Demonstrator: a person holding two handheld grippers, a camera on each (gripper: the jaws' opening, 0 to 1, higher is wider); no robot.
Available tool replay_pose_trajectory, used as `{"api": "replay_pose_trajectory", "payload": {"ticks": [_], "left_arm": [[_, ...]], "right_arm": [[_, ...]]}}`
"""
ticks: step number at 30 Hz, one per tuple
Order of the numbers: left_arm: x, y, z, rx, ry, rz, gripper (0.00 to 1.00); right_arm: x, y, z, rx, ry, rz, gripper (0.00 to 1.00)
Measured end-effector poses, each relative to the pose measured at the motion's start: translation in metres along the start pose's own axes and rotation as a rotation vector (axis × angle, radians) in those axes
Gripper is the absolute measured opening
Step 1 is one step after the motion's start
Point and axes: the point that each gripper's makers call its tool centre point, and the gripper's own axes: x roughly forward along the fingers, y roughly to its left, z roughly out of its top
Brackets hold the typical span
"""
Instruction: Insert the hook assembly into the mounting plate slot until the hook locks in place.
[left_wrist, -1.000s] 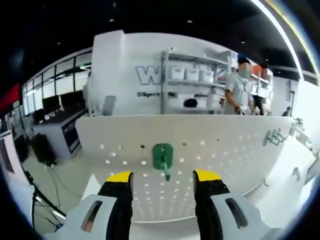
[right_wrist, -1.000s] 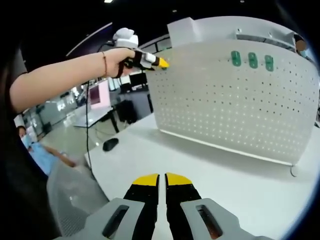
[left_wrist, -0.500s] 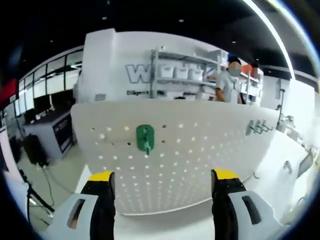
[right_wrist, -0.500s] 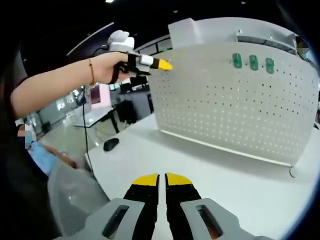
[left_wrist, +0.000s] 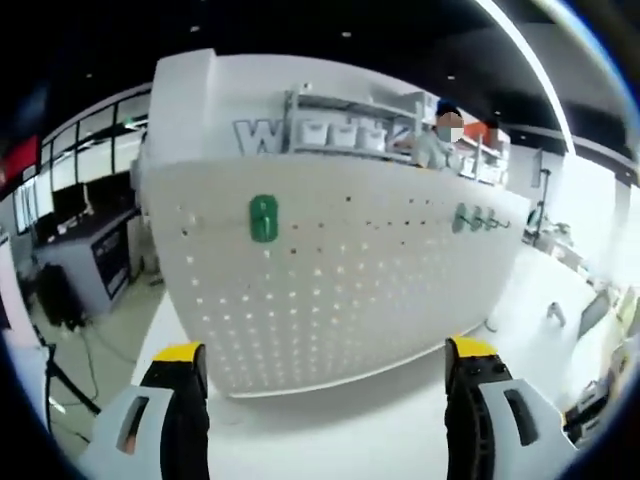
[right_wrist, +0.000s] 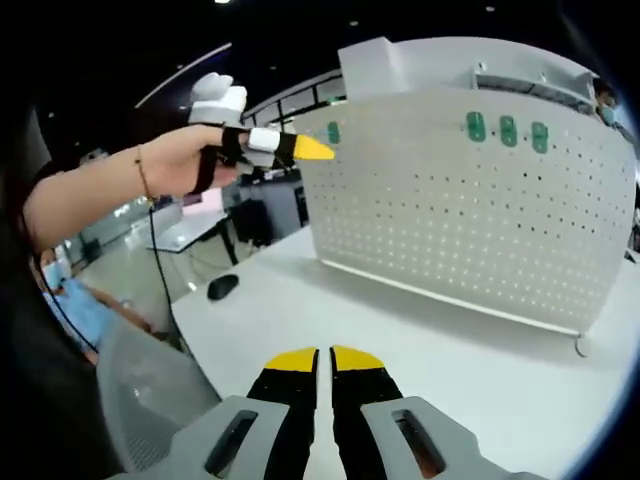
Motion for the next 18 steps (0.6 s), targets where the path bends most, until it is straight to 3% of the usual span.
{"api": "replay_pose_trajectory", "payload": {"ticks": [3,5,8,18], "left_arm": [[-0.009,-0.005,-0.003,-0.007,-0.001,-0.013,1.0],[-0.016,-0.007,-0.007,-0.076,-0.002,-0.011,1.0],[-0.025,-0.015,-0.014,-0.071,-0.001,-0.036,1.0],[-0.068,-0.038,-0.066,-0.061,0.055,-0.083,1.0]], "right_arm": [[-0.001,0.001,0.0,-0.003,-0.002,-0.002,0.02],[-0.001,0.002,0.0,-0.003,-0.002,-0.002,0.02],[-0.003,0.003,0.002,-0.008,-0.008,-0.003,0.02],[-0.009,-0.004,0.008,-0.011,-0.025,-0.032,0.05]]}}
